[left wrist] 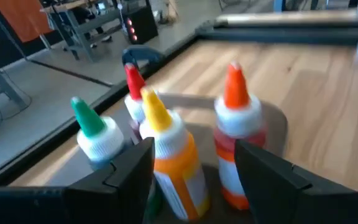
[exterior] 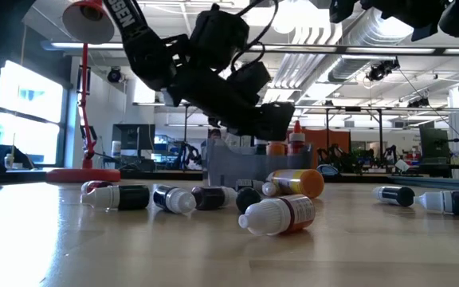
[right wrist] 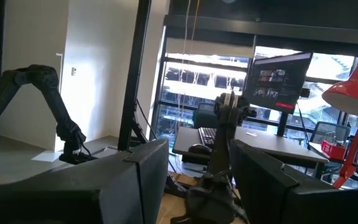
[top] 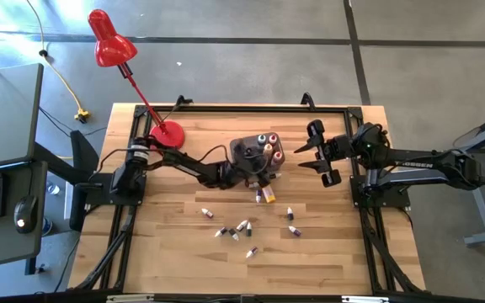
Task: Pick & Place food coloring
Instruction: Put the large yellow food coloring bottle into the black bin
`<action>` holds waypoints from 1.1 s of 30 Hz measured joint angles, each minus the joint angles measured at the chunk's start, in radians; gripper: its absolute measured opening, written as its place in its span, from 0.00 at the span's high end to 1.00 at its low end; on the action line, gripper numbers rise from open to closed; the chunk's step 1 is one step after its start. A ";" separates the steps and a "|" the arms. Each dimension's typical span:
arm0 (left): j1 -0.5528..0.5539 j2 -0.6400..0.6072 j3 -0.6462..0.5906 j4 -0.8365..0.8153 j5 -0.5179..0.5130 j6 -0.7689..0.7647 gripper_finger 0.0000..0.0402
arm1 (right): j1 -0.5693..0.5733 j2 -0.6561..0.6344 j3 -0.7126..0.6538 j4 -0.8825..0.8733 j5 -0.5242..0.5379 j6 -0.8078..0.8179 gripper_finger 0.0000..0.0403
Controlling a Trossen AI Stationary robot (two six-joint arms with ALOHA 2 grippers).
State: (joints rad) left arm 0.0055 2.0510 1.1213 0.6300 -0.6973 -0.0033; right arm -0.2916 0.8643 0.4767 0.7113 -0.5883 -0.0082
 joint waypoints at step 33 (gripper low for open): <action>0.109 0.000 0.000 -0.154 0.237 -0.212 1.00 | 0.000 0.000 0.000 0.000 0.001 0.000 0.59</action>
State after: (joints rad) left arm 0.1144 2.0506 1.1210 0.4759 -0.4603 -0.2150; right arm -0.2916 0.8646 0.4767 0.7109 -0.5877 -0.0082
